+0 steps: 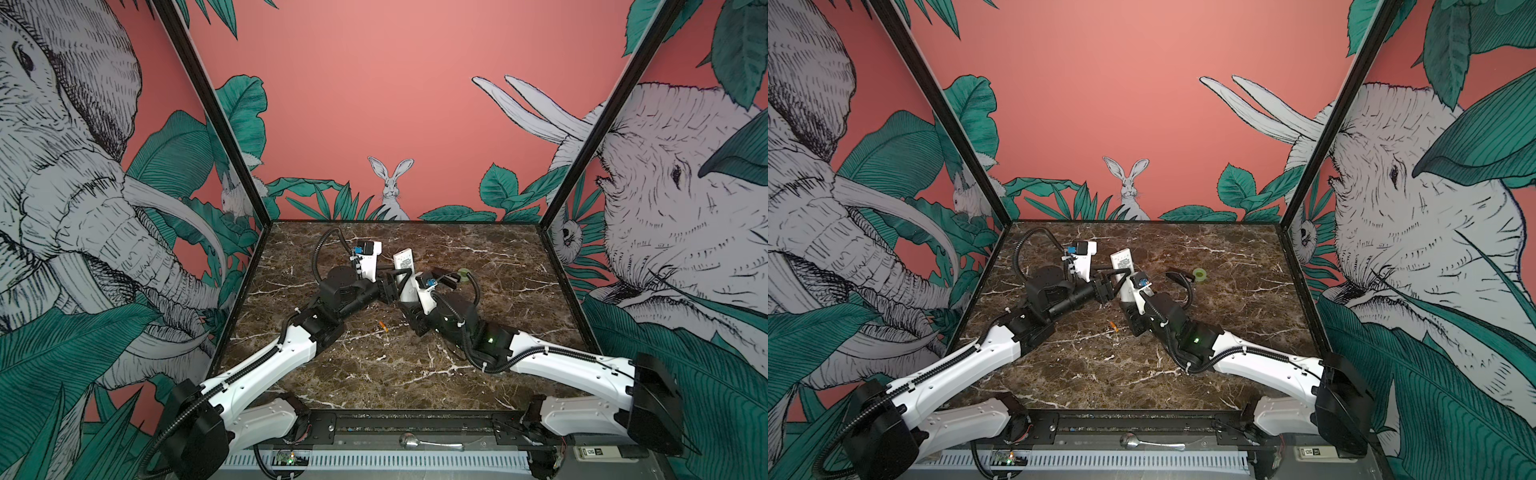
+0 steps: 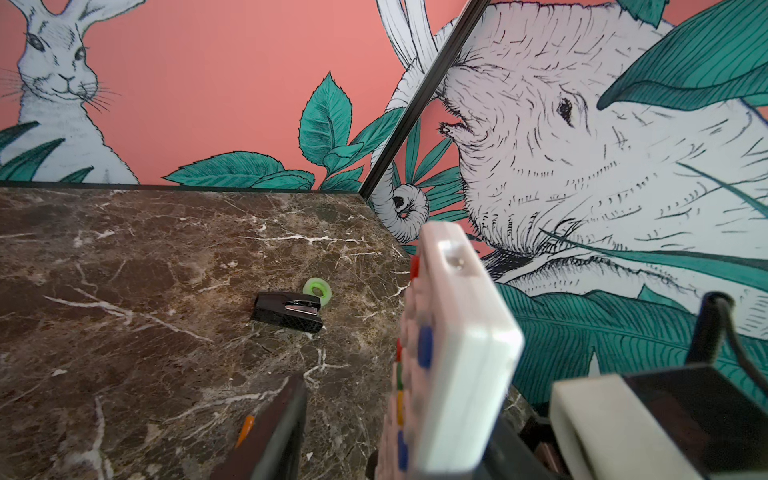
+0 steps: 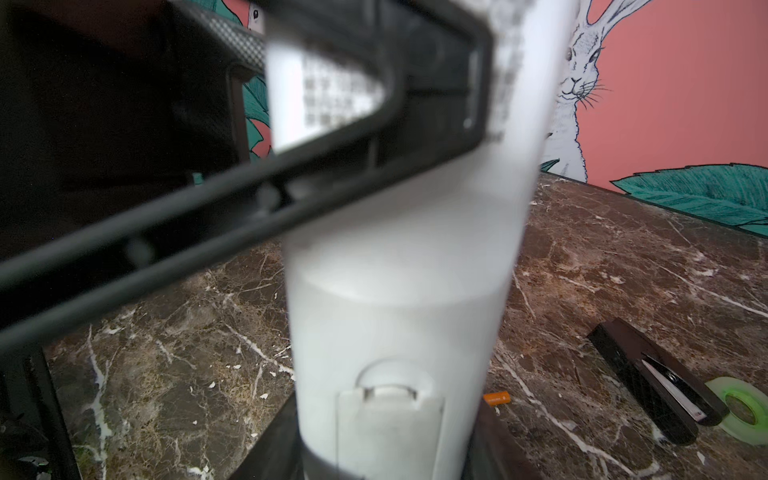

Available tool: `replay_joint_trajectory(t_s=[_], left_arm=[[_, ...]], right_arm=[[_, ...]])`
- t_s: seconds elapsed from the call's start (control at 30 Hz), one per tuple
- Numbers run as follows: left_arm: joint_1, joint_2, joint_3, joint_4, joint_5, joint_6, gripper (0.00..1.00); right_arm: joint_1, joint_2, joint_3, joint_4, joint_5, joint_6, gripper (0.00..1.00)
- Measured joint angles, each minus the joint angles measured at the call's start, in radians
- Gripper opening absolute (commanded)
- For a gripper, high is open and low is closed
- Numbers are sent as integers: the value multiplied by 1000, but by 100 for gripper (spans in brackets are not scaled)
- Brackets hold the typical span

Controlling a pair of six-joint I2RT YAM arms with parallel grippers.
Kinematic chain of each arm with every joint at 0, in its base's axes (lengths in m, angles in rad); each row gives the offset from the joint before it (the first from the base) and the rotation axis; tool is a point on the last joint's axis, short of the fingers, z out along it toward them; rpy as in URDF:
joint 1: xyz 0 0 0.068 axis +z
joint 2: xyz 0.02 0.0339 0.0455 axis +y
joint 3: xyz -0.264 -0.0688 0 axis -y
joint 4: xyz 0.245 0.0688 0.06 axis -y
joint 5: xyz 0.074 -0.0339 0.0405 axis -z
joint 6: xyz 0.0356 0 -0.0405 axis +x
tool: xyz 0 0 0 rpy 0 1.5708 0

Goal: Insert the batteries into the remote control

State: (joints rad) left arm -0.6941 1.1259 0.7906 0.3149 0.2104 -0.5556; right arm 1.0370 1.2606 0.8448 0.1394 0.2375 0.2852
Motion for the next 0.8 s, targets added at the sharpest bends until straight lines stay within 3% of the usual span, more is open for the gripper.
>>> replay_joint_trajectory(t_s=[0.4,0.8], left_arm=[[-2,12,13,5,31,-2,35],[-2,12,13,-21,37,-2,30]], right_arm=[[1,2,3,-6,13,0,0],[3,26,17,-18,8,-1,0]])
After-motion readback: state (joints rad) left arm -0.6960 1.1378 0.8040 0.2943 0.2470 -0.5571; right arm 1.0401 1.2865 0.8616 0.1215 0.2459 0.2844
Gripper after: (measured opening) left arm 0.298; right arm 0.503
